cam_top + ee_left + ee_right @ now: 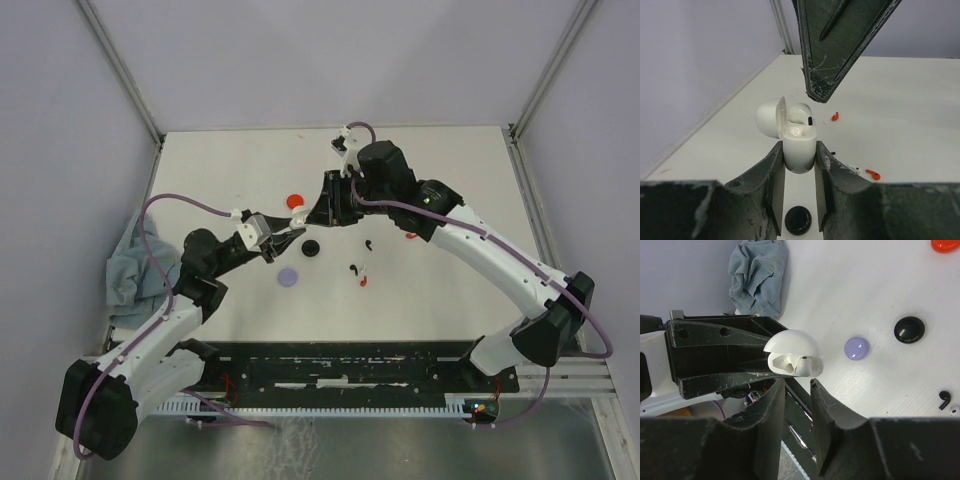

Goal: Insert the wireless bluetooth earbuds into the charging case
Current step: Place the earbud in the charging case.

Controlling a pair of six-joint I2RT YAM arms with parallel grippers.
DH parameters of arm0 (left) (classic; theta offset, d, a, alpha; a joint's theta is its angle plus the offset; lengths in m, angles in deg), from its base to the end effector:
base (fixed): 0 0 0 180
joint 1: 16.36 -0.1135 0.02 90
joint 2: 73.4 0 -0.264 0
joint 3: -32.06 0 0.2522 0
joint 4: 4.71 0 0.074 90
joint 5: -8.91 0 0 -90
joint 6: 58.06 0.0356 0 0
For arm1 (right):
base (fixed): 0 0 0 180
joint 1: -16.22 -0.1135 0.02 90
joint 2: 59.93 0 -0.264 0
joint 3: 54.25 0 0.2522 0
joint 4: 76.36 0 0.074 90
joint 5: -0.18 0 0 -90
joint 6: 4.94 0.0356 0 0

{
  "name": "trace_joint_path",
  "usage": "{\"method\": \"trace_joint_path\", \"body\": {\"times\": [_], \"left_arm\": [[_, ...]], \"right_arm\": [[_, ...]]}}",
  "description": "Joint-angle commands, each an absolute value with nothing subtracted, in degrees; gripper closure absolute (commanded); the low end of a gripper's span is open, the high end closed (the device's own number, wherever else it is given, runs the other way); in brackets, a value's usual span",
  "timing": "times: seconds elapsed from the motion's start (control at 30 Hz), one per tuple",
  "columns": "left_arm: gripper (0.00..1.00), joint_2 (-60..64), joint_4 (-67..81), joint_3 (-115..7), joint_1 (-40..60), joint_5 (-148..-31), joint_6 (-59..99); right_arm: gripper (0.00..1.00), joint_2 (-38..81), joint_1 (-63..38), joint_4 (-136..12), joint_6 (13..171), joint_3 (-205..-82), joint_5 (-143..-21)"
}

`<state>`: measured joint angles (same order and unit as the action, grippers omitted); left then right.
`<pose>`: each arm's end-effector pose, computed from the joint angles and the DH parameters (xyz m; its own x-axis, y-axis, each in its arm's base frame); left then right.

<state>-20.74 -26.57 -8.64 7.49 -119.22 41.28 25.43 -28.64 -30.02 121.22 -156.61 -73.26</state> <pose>0.1805 -0.1038 0.2887 0.2971 0.0082 -0.9548 0.8373 0.4785 0.2646 0.2296 0.2428 0.3974 -0.7833 0.0184 -0.6214 -0.4831 0.6110 0.6271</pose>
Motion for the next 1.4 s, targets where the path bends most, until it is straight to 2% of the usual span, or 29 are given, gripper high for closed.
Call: {"method": "trace_joint_path", "body": {"times": [0.0, 0.43, 0.77, 1.1, 1.37], "left_arm": [[0.97, -21.93, -27.75, -10.90, 7.71, -120.95, 43.82], [0.97, -22.16, -28.52, -10.75, 7.92, -121.37, 43.70], [0.97, -21.98, -28.85, -10.52, 8.15, -120.64, 43.48], [0.97, -22.22, -29.01, -9.75, 8.16, -120.72, 42.66], [0.97, -22.42, -30.54, -9.11, 8.12, -122.38, 41.28]], "right_arm": [[0.65, 26.26, -28.87, -32.58, 122.51, -158.37, -73.82], [0.71, 27.63, -28.87, -34.57, 124.47, -157.53, -71.71], [0.70, 29.14, -29.08, -32.57, 124.35, -158.63, -69.79], [0.87, 27.08, -29.05, -31.98, 120.95, -159.04, -70.81], [0.91, 23.56, -28.92, -32.60, 115.47, -157.97, -71.79]]}}
